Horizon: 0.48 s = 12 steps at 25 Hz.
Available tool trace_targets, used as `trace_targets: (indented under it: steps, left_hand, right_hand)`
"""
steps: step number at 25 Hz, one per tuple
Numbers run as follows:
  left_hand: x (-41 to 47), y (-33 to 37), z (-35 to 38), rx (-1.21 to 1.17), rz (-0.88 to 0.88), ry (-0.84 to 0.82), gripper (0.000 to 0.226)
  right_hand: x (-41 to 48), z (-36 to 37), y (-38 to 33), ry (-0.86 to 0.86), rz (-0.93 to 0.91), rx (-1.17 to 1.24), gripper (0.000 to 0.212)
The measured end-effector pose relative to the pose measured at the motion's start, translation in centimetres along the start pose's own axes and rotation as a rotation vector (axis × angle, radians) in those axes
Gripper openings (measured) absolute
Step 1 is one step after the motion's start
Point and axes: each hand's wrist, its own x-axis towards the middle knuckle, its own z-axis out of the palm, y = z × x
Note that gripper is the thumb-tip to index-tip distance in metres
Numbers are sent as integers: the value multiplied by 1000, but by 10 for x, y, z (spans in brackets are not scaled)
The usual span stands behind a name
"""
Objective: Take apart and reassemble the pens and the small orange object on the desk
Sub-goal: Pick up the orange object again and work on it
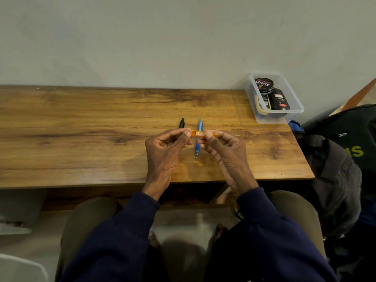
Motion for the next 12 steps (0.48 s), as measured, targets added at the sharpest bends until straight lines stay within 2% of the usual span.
trace_targets:
  steps: [4, 12]
  left_hand:
    - [-2, 0, 2, -55, -38, -4, 15]
    - [-1, -2, 1, -83, -50, -1, 18]
  right_hand:
    - [1, 3, 3, 45, 46, 116, 24]
    - [-2, 7, 2, 55, 37, 130, 24]
